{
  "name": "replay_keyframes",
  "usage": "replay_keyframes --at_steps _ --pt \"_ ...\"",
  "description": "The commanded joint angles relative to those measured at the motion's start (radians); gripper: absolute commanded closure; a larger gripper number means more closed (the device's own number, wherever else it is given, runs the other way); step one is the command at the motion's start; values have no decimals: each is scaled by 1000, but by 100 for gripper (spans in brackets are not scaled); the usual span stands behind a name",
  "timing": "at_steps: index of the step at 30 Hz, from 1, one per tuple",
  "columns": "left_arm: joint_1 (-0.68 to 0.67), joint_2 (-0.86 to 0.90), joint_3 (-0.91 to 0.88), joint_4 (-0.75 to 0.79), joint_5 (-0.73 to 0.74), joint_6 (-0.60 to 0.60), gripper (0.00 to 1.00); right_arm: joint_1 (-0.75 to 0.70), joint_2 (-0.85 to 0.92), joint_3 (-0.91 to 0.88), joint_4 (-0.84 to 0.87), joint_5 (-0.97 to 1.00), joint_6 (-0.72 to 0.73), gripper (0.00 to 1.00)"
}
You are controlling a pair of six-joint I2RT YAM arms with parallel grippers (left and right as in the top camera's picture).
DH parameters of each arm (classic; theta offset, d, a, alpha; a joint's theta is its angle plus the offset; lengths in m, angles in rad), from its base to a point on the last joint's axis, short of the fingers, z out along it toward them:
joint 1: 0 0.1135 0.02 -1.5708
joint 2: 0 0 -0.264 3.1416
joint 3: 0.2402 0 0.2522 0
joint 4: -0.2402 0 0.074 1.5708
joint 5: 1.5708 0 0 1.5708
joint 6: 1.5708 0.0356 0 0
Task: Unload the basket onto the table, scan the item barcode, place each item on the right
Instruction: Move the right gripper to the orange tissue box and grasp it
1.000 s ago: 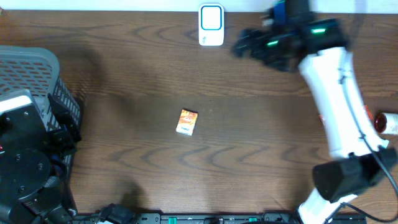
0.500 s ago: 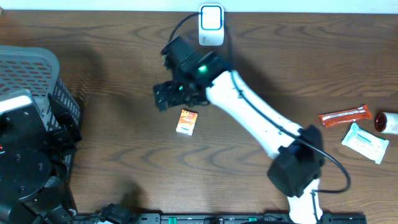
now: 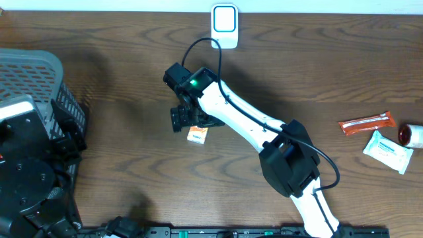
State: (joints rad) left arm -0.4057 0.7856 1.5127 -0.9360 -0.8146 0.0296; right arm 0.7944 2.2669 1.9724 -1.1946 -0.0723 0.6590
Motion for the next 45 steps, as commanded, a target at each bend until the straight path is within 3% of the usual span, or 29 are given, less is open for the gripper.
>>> replay_keyframes --at_steps 1,4,7,12,24,36,38,40,45 --pt "3 2 -4 1 -9 -2 16 -15 24 3 36 37 11 1" --pt "3 2 -4 1 -9 -2 16 -13 24 3 87 32 -352 1" --pt "3 2 -4 1 -9 -2 16 -13 24 3 7 16 -732 1" --pt "3 2 -4 1 -9 -2 16 -17 24 3 -45 22 -978 1" --pt "3 2 -4 1 -9 -2 16 -19 28 -16 -3 -59 -1088 1" --pt "3 2 -4 1 -9 -2 16 -29 49 -147 141 -6 -1061 5" --pt "3 2 -4 1 -9 -2 16 -32 50 -156 156 -4 -1056 11" --pt "3 2 -4 1 -9 -2 16 -34 50 -157 153 5 -1049 28" --pt "3 2 -4 1 -9 -2 16 -35 50 -157 108 185 -972 33"
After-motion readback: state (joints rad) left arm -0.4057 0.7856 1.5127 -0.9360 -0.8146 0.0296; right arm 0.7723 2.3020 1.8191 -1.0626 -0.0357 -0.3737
